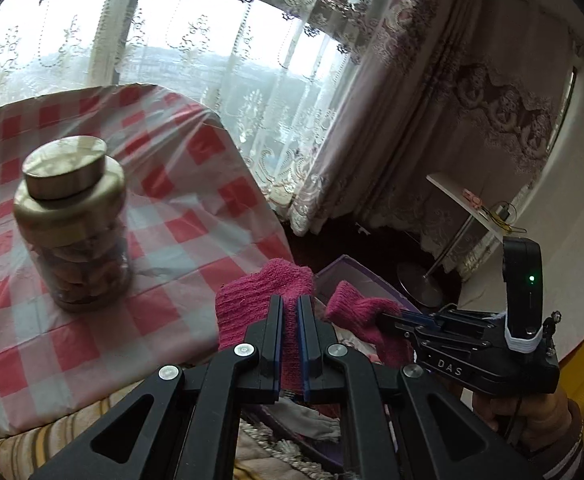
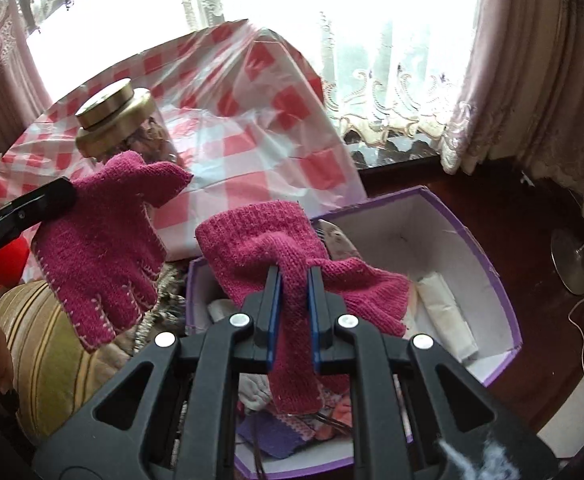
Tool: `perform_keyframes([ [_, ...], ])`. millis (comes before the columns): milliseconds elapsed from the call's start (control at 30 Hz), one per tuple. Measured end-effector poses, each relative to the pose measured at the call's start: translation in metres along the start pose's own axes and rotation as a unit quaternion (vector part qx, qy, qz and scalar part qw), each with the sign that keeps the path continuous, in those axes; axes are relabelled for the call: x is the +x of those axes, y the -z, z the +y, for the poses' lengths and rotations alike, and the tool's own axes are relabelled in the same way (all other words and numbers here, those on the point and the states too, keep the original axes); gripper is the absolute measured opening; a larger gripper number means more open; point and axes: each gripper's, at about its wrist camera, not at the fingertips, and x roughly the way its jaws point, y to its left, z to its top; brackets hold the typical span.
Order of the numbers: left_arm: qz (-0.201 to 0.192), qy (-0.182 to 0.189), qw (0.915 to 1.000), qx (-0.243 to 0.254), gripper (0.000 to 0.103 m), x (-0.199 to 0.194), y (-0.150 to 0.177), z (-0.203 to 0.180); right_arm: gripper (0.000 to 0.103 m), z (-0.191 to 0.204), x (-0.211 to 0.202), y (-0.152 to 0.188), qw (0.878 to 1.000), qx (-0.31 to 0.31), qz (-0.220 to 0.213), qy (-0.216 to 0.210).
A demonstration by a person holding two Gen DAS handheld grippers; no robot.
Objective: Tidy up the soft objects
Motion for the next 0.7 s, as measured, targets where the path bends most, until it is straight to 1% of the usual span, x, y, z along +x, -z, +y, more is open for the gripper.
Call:
perform_keyframes([
  [67, 0.022, 0.013, 0.9996, 0.010, 0.008, 0.015, 0.005, -0.013, 0.019, -0.013, 0.001, 0.006, 1.000, 0.011, 0.006, 0.015],
  [133, 0.051, 0.017, 0.9984, 0.016, 0.011, 0.032, 0.011, -0.022, 0.020, -0.025, 0.003, 0.013, 0.999, 0.021, 0.011, 0.023],
  [167, 0.071, 0.016, 0.9972, 0.017, 0.014, 0.042, 0.014, -0.024, 0.023, -0.030, 0.005, 0.015, 0.999, 0.026, 0.014, 0.028],
  [200, 0.091, 0.012, 0.9957, 0.015, 0.017, 0.050, 0.017, -0.025, 0.024, -0.035, 0.007, 0.017, 0.999, 0.030, 0.017, 0.032],
  [233, 0.104, 0.006, 0.9945, 0.010, 0.023, 0.054, 0.020, -0.024, 0.024, -0.039, 0.010, 0.019, 0.999, 0.035, 0.021, 0.034],
  [267, 0.114, 0.003, 0.9935, 0.005, 0.036, 0.056, 0.023, -0.022, 0.030, -0.042, 0.012, 0.021, 0.998, 0.038, 0.026, 0.036],
  [300, 0.124, 0.000, 0.9923, -0.001, 0.044, 0.056, 0.026, -0.020, 0.035, -0.044, 0.013, 0.023, 0.998, 0.038, 0.030, 0.038],
  [333, 0.131, -0.005, 0.9913, -0.007, 0.058, 0.055, 0.029, -0.017, 0.044, -0.046, 0.014, 0.026, 0.998, 0.037, 0.035, 0.037],
  [367, 0.136, -0.010, 0.9906, -0.011, 0.062, 0.053, 0.031, -0.015, 0.049, -0.047, 0.015, 0.030, 0.998, 0.037, 0.039, 0.037],
  [433, 0.146, -0.018, 0.9891, -0.009, 0.062, 0.046, 0.038, -0.015, 0.051, -0.049, 0.014, 0.036, 0.998, 0.037, 0.044, 0.036],
  [500, 0.162, -0.033, 0.9862, -0.007, 0.062, 0.041, 0.047, -0.016, 0.057, -0.049, 0.012, 0.043, 0.997, 0.038, 0.049, 0.038],
  [533, 0.174, -0.034, 0.9841, -0.011, 0.063, 0.039, 0.053, -0.017, 0.060, -0.047, 0.011, 0.046, 0.997, 0.039, 0.052, 0.041],
  [567, 0.190, -0.026, 0.9813, -0.018, 0.065, 0.036, 0.060, -0.018, 0.061, -0.045, 0.010, 0.048, 0.997, 0.041, 0.056, 0.045],
  [633, 0.215, -0.010, 0.9761, -0.032, 0.066, 0.035, 0.072, -0.018, 0.064, -0.040, 0.006, 0.054, 0.996, 0.044, 0.061, 0.049],
  [667, 0.218, -0.008, 0.9752, -0.034, 0.067, 0.032, 0.078, -0.020, 0.066, -0.038, 0.004, 0.057, 0.996, 0.044, 0.063, 0.051],
  [700, 0.212, -0.014, 0.9767, -0.027, 0.068, 0.030, 0.081, -0.023, 0.066, -0.036, 0.001, 0.060, 0.995, 0.045, 0.065, 0.054],
])
